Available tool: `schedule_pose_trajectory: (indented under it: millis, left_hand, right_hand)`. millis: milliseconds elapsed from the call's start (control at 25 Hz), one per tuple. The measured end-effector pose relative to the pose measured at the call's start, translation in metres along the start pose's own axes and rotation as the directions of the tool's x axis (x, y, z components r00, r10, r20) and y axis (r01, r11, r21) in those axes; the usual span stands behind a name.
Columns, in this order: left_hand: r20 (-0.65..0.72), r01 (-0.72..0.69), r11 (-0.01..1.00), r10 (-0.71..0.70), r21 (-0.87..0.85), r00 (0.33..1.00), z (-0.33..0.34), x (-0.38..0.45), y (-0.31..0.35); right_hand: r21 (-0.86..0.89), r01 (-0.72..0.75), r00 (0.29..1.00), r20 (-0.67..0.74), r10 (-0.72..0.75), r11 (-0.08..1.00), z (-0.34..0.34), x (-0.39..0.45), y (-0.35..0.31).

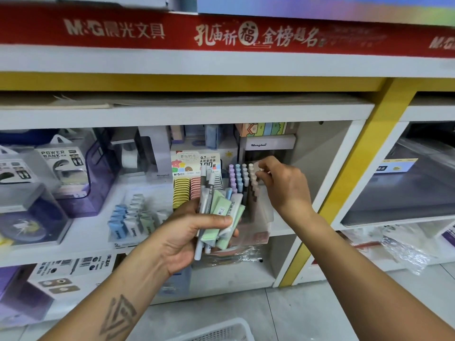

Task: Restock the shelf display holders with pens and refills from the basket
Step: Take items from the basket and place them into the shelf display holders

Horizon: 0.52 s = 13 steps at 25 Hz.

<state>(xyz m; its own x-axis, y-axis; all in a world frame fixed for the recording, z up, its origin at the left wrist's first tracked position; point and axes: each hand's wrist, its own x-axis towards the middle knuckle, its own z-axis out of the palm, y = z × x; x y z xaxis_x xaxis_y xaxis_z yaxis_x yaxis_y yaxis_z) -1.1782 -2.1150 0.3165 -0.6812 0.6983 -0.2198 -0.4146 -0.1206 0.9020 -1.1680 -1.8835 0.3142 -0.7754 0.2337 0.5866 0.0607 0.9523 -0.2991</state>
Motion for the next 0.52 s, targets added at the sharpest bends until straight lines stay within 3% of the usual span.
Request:
schedule_pose_trajectory:
  millis: [160, 360, 440, 520]
  left_hand:
    - [0.017, 0.009, 1.0, -0.008, -0.017, 1.0, -0.002, 0.004, 0.0]
    - [0.038, -0.002, 1.0, 0.003, -0.024, 0.999, -0.001, 0.005, -0.001]
    - [0.052, 0.009, 1.0, -0.007, -0.021, 0.999, 0.001, 0.004, -0.002]
    - [0.065, 0.021, 1.0, -0.021, -0.004, 0.998, 0.003, 0.004, -0.003]
  right_hand:
    - [-0.097, 0.039, 0.998, 0.056, -0.034, 0.995, 0.012, 0.003, 0.001]
    - [-0.146, -0.004, 0.98, 0.196, 0.033, 0.989, 0.005, 0.003, -0.003]
    - [0.053, -0.041, 0.993, 0.115, 0.035, 0.998, -0.005, 0.004, -0.012]
    - [0.429, -0.229, 0.968, 0.191, 0.16, 0.874, -0.02, 0.003, -0.028]
